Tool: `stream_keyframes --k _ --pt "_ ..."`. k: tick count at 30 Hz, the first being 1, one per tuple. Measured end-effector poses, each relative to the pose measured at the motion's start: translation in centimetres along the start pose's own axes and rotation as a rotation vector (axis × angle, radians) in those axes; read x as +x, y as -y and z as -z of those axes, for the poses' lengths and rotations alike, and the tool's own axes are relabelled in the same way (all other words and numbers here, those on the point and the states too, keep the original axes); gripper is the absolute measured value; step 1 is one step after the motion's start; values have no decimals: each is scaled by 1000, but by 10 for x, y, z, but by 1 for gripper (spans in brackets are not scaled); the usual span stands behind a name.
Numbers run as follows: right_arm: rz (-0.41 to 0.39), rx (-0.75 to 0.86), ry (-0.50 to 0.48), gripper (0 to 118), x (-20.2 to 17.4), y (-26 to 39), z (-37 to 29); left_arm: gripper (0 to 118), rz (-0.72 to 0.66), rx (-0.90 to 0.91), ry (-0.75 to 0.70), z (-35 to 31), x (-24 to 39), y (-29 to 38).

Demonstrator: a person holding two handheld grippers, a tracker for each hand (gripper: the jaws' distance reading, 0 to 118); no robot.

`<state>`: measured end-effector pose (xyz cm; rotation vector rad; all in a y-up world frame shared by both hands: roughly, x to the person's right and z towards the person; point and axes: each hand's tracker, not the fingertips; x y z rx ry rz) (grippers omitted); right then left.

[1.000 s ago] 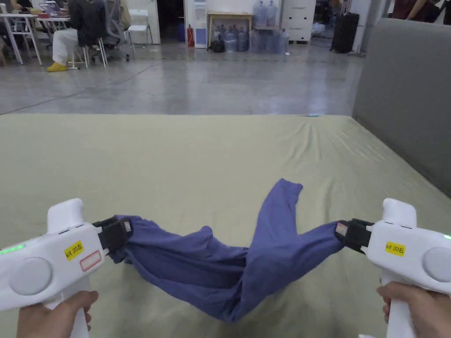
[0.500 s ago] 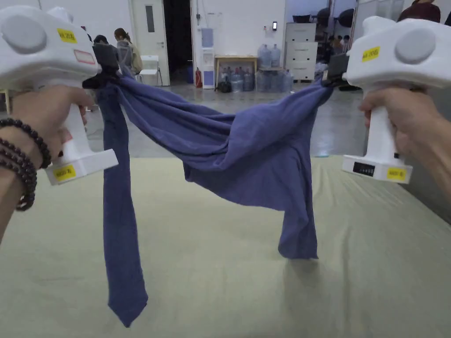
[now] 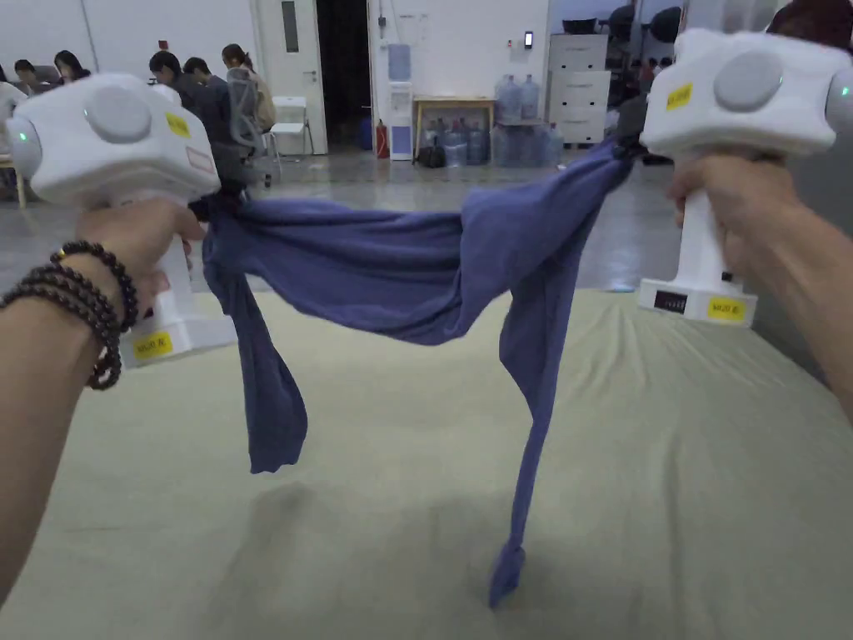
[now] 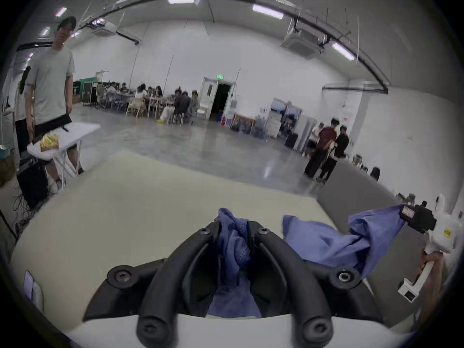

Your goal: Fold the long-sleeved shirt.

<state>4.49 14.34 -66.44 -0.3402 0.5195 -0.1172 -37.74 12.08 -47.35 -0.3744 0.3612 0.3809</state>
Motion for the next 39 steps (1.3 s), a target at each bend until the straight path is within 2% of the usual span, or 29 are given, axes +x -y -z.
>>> stream_keyframes --k 5,8,10,13,16,19,21,23,27,29,30,31,32,33,36,37,39 --pt "36 -247 43 3 35 163 50 13 -14 -227 -42 51 -30 144" --pt "102 -401 67 3 52 254 56 13 -71 -371 -60 68 -50 226" --pt "93 -475 103 3 61 293 54 13 -97 -431 -83 66 -60 263" --pt "88 -471 105 3 75 310 31 13 -94 -454 -84 55 -78 279" --pt "116 -439 27 3 81 313 -28 13 -54 -396 -18 13 -86 287" --pt "68 -444 24 3 83 328 -77 13 0 -417 -6 -26 -91 302" --pt "69 -445 -4 3 87 342 -105 13 26 -426 2 -55 -88 318" --pt "86 -507 -25 3 81 358 -133 13 32 -462 14 -76 -88 337" --pt "24 -587 23 3 79 402 -154 13 59 -485 -4 -101 -91 381" --pt "57 -597 35 6 81 415 -156 15 34 -494 10 -98 -101 399" --pt "67 -600 26 22 81 415 -157 43 17 -479 19 -100 -102 401" --pt "71 -574 10 50 92 419 -147 81 7 -463 19 -104 -103 401" --pt "61 -523 17 81 91 413 -154 109 7 -468 16 -109 -101 399" --pt "52 -478 39 105 89 403 -162 118 3 -472 26 -113 -101 396" --pt "57 -355 57 105 85 367 -202 118 12 -389 108 -141 -93 375" --pt "59 -339 106 105 80 360 -215 118 32 -367 107 -156 -82 369" --pt "59 -325 127 105 70 351 -244 117 64 -302 98 -177 -72 360"
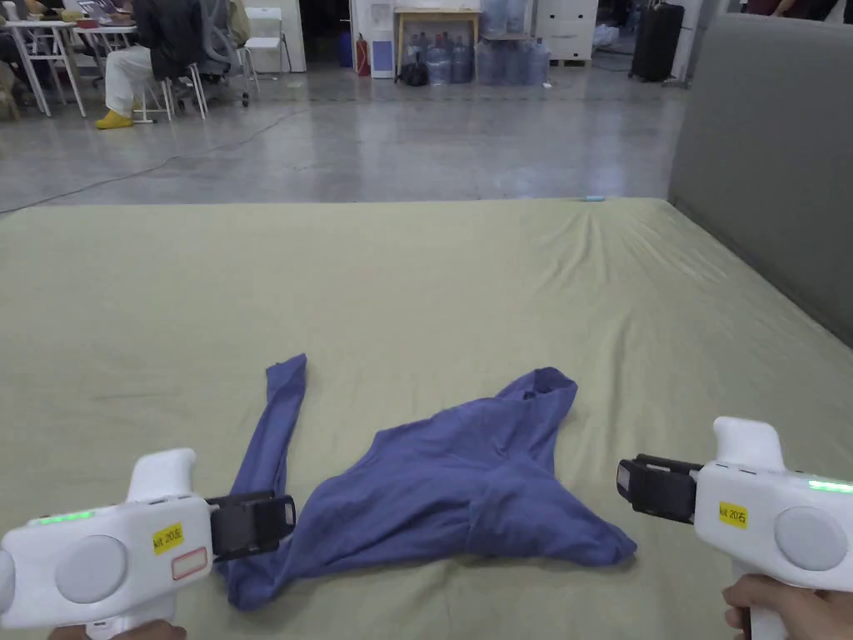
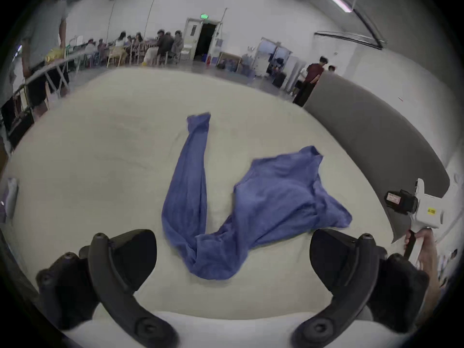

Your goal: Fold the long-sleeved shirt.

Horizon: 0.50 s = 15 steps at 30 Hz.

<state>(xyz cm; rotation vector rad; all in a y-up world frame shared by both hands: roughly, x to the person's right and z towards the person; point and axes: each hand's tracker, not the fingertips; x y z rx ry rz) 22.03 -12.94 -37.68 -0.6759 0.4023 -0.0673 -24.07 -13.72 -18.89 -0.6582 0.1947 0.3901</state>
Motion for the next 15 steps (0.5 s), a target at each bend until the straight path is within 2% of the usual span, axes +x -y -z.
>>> stream_keyframes --k 1,2,3,4,5,7,9,14,15 --pt "25 14 7 105 -4 7 -12 114 11 28 12 -11 5 2" --pt "50 35 -8 100 -6 19 -22 101 27 57 30 -24 15 7" --pt "49 33 -19 79 -8 28 -28 52 41 58 31 -30 19 11" --pt "46 26 -21 40 -6 39 -27 3 52 52 24 -33 24 16" --pt "49 5 -17 0 -7 48 -27 0 70 27 13 -33 27 22" --pt "41 -76 -24 0 -1 58 -28 0 56 19 53 -34 26 32" --pt "36 -88 -43 0 -4 71 -26 0 52 0 64 -32 28 31" --pt "31 -107 -43 0 -5 71 -28 0 55 -37 106 9 35 -14" --pt "33 -107 -43 0 -5 69 -27 11 57 -32 101 24 39 -27"
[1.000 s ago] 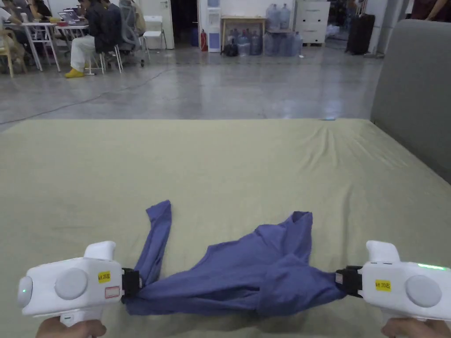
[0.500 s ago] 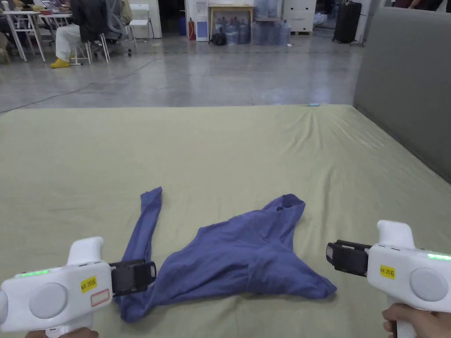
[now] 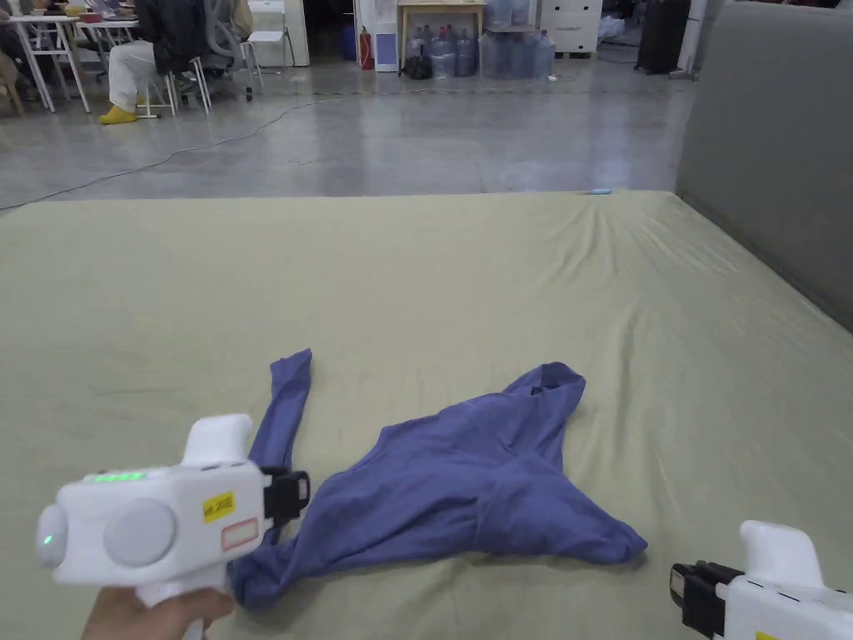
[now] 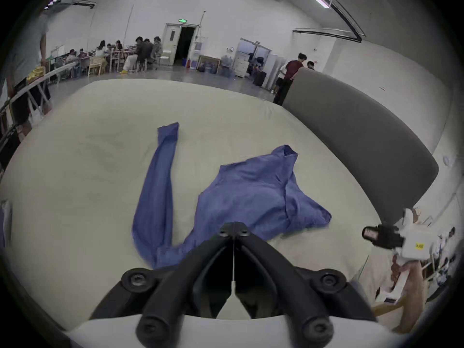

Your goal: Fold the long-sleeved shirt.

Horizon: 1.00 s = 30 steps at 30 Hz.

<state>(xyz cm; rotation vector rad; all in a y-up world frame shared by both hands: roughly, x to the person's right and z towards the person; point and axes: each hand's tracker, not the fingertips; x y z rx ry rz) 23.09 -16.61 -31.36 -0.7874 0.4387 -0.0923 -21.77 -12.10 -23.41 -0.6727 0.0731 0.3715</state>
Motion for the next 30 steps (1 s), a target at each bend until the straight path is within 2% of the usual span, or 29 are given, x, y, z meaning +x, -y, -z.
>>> stream_keyframes --k 1,2,3,10,14,15,16,17,18,19,20,21,23,25,26,27,29,30 --pt "3 0 2 0 2 -1 5 43 8 -3 -11 20 1 -15" --pt "5 1 1 0 3 -3 7 82 17 -10 -24 41 2 -28" --pt "7 2 0 0 4 -5 8 103 25 -38 -37 65 3 -41" --pt "28 -27 8 0 14 -8 25 103 58 -212 -140 225 8 -82" --pt "9 -50 24 0 14 -8 23 102 134 -331 -177 269 21 -65" --pt "1 -57 26 0 15 -9 24 99 141 -354 -201 269 28 -57" --pt "-4 -61 30 0 16 -10 25 88 156 -382 -223 272 31 -51" --pt "-10 -66 42 0 16 -13 25 86 184 -327 -251 265 38 -47" --pt "-14 -68 58 0 17 -16 27 75 194 -294 -255 256 47 -49" --pt "-14 -67 65 0 18 -18 29 49 188 -304 -229 244 55 -51" --pt "-13 -67 73 0 19 -21 32 11 225 -266 -207 233 62 -53" --pt "-8 -65 80 0 20 -27 36 0 258 -228 -216 222 68 -54" --pt "0 -66 81 2 19 -35 43 0 253 -244 -143 220 67 -66" --pt "3 -73 70 66 15 -44 53 0 257 -220 -145 207 72 -75" --pt "4 -85 60 91 13 -47 64 0 261 -207 -143 201 74 -80" --pt "4 -93 60 97 10 -50 76 0 254 -200 -137 205 68 -88" --pt "2 -108 54 97 7 -56 100 0 238 -187 -114 197 69 -96" --pt "-8 -154 96 96 3 -59 116 0 232 -183 -108 192 70 -100"
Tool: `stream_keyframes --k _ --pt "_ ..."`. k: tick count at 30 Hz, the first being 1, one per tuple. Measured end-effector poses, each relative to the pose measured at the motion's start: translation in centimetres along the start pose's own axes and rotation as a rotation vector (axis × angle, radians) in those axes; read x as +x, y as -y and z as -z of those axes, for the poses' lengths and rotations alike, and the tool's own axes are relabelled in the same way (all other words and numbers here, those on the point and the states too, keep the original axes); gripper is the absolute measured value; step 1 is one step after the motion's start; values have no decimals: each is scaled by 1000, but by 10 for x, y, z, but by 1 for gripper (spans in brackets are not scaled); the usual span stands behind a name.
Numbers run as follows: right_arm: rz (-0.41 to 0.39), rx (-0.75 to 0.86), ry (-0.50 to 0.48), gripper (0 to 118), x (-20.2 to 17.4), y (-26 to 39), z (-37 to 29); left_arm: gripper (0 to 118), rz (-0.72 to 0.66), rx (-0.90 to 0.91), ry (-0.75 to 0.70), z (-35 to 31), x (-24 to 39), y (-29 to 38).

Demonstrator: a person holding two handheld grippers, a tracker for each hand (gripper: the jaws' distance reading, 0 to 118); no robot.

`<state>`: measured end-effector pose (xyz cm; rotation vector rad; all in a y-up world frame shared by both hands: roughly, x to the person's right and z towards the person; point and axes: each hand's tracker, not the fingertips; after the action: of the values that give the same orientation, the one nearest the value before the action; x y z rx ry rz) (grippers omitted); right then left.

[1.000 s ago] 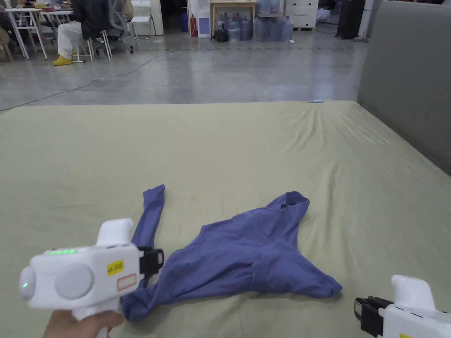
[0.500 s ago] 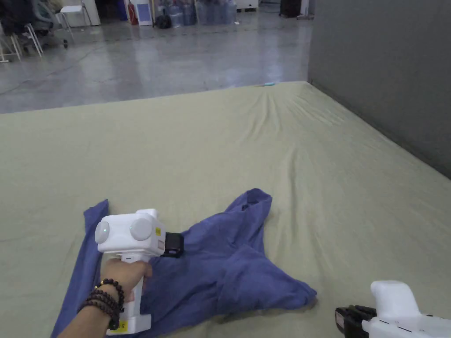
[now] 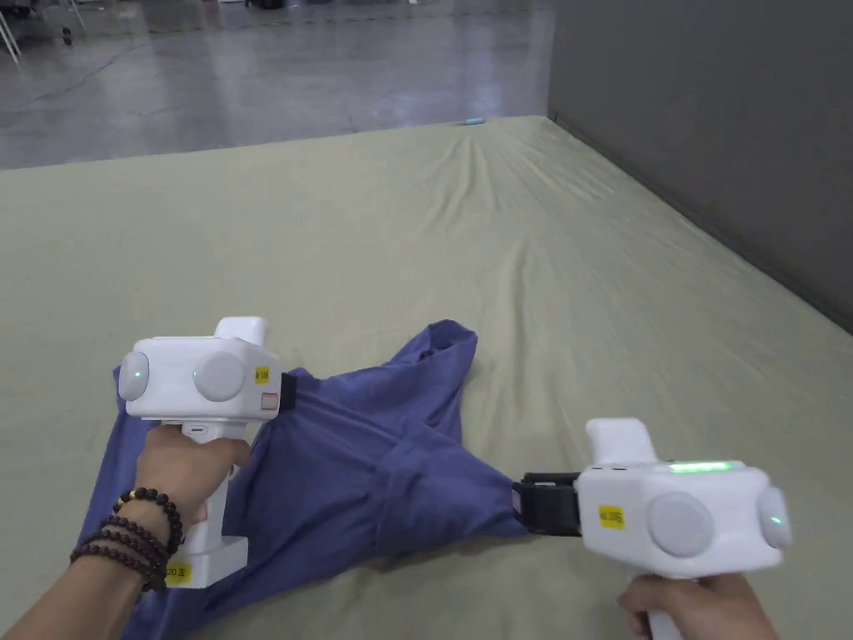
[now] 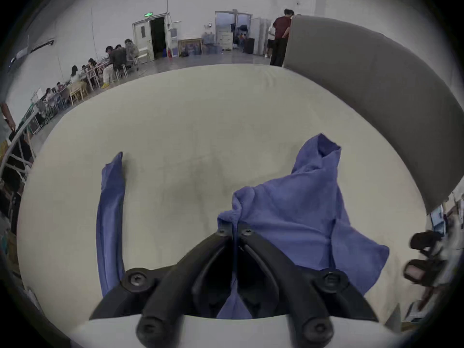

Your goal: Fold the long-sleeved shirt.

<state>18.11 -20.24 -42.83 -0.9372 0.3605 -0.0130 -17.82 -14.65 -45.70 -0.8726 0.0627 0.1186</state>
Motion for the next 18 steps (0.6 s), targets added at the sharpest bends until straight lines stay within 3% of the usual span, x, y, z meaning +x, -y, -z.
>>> stream_keyframes --k 2,4,5,6,9,13,18 --pt "1 -18 12 86 -7 -7 24 0 2 7 5 0 -5 -3" --pt "7 -45 -11 37 -9 -11 45 0 4 14 3 -5 -7 -4" --pt "3 -73 -12 17 -14 -11 55 0 -1 18 6 -3 -9 -4" --pt "-27 -112 5 6 -19 -10 64 0 -6 20 11 -3 -11 -4" --pt "-140 -78 37 1 -27 -7 61 0 -23 20 22 -7 -15 -2" --pt "-79 53 -49 1 -16 -16 24 0 -38 112 51 -41 -25 -4" --pt "-68 268 -132 1 -21 -65 -39 0 -73 304 78 -118 -42 -26"
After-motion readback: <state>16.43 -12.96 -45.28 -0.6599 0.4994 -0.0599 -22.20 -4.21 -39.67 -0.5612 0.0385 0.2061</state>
